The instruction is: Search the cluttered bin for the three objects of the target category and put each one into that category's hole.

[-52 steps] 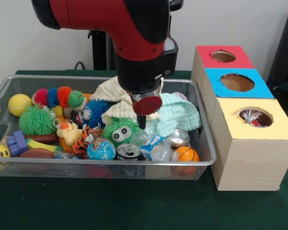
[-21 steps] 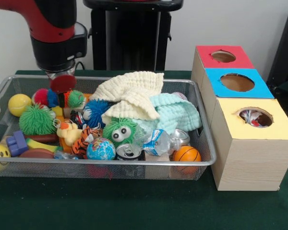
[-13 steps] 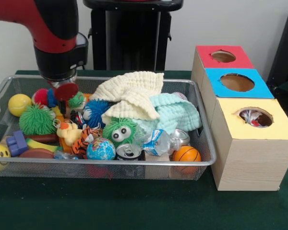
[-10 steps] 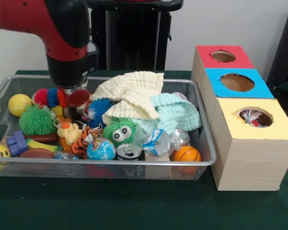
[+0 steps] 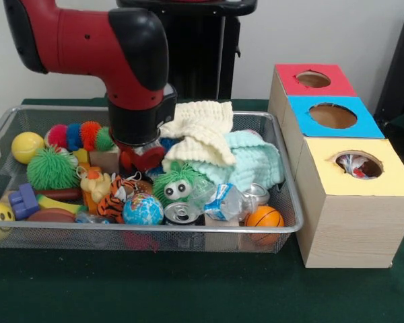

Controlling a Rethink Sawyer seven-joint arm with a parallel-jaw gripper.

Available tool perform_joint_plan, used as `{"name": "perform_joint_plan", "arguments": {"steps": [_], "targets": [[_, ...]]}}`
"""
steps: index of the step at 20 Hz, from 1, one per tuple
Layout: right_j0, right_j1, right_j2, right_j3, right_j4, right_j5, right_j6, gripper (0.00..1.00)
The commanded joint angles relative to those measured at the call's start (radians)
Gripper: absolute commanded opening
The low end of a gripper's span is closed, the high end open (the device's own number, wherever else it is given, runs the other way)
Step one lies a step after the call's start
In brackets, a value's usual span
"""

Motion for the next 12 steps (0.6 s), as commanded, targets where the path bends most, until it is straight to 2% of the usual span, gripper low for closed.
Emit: {"name": "perform_joint_plan", "arguments": {"steps": [1, 5, 8, 12], "targets": [[-0.022, 0.158, 0.089, -0.078, -0.043, -0.07, -0.157, 0.0], [-0.052, 0.158, 0.103, -0.102, -0.067, -0.042, -0.242, 0.0], [-0.08, 0.116, 0.122, -0.124, -0.071, 0.065, -0.345, 0.0], [-0.088, 0.085, 0.134, -0.143, -0.085, 0.121, -0.391, 0.0]]}}
